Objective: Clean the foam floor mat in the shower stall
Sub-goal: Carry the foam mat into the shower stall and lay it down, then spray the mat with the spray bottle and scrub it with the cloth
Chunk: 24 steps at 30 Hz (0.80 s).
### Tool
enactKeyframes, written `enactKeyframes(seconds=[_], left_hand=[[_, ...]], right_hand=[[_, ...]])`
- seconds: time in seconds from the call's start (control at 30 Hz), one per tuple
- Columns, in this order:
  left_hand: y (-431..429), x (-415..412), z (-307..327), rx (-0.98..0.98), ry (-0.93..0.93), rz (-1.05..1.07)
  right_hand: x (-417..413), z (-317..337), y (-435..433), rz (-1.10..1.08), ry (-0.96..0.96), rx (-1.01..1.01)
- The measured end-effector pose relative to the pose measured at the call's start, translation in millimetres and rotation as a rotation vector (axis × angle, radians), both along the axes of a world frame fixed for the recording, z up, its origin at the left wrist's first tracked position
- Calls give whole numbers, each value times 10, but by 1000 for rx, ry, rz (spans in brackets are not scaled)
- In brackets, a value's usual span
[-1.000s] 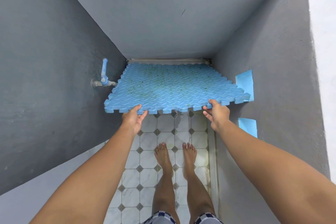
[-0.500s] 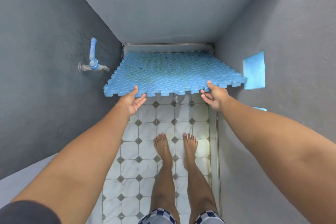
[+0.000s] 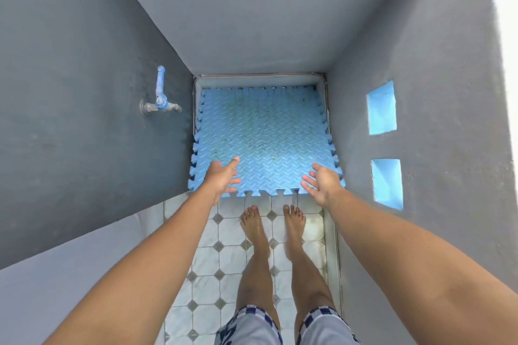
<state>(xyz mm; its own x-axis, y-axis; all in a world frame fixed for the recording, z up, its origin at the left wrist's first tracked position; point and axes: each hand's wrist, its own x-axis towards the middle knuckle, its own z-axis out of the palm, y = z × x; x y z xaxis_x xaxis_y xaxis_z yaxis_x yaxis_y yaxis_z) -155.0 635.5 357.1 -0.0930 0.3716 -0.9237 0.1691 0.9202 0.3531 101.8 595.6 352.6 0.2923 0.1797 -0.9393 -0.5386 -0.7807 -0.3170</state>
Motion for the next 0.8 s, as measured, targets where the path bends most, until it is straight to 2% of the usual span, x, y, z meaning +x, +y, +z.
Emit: enactKeyframes(seconds=[0.2, 0.3, 0.47, 0.6, 0.8], left_hand=[[489, 123, 1154, 334, 3, -88], [945, 218, 1847, 533, 5, -123], [1766, 471, 2861, 827, 7, -99], [2400, 690, 3331, 1009, 72, -131], [3362, 884, 3683, 1154, 170, -151]], right_hand=[[-11, 1120, 411, 84, -51, 209], [13, 1809, 883, 107, -80, 343], [85, 2778, 1780, 274, -218, 615], [215, 3144, 2407, 460, -397, 736], [475, 3188, 3310, 757, -705, 808]])
